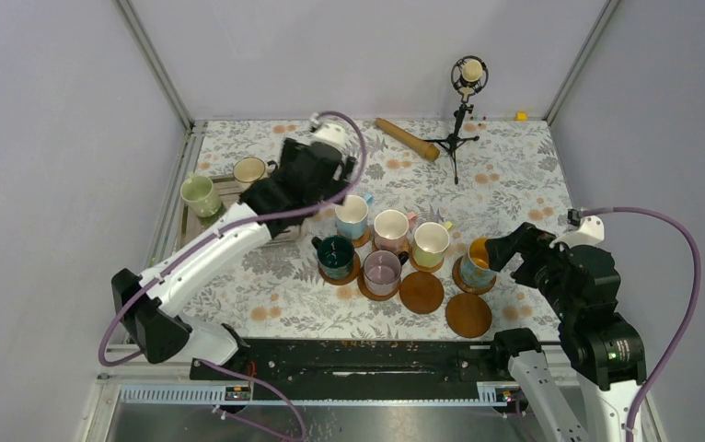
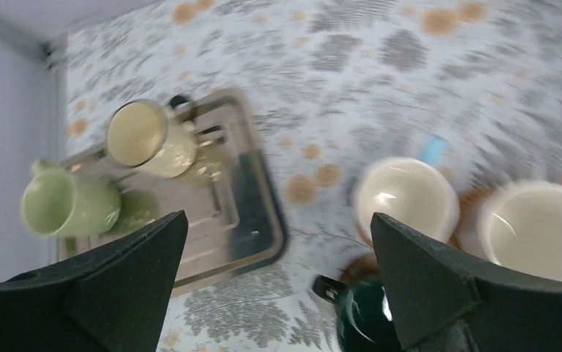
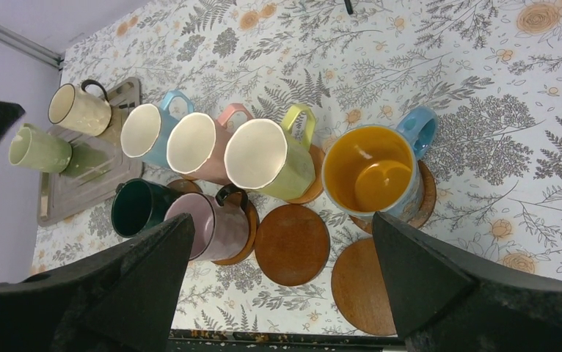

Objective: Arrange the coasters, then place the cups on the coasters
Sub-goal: Pick up the cup from the tray.

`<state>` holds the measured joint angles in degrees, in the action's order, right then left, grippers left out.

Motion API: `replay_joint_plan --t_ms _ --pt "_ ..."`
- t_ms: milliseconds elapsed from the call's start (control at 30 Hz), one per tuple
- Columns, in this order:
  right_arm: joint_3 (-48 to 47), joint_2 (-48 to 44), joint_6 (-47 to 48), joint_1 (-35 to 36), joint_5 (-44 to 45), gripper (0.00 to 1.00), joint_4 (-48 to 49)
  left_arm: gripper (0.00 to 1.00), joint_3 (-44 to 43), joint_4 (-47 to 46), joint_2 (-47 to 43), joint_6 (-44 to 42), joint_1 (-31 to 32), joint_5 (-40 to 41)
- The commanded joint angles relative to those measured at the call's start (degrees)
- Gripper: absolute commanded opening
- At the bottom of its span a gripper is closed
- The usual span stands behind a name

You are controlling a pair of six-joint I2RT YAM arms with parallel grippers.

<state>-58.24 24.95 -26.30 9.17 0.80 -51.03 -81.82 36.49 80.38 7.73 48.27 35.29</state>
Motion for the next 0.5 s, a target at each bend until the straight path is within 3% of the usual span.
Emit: replay_joint_plan --t_ms 0,267,367,467 --pt "0.05 0.79 0.59 0.32 -0.62 1.0 2.45 0.99 -0.48 2.27 -1.56 8.67 -14.11 -0.85" --pt "0.27 0.76 0.7 0.35 -3.56 1.0 3.18 0.98 0.97 -0.38 1.53 21.61 -40.23 -14.47" --pt "-0.03 0.7 0.73 0.37 -4.69 0.99 3.51 0.92 -0.71 -2.85 5.16 21.33 -45.76 -21.37" --pt "0.16 0.33 0.73 0.32 -5.03 1.0 4.0 0.85 -4.83 -2.34 10.98 20.2 -48.13 -23.0"
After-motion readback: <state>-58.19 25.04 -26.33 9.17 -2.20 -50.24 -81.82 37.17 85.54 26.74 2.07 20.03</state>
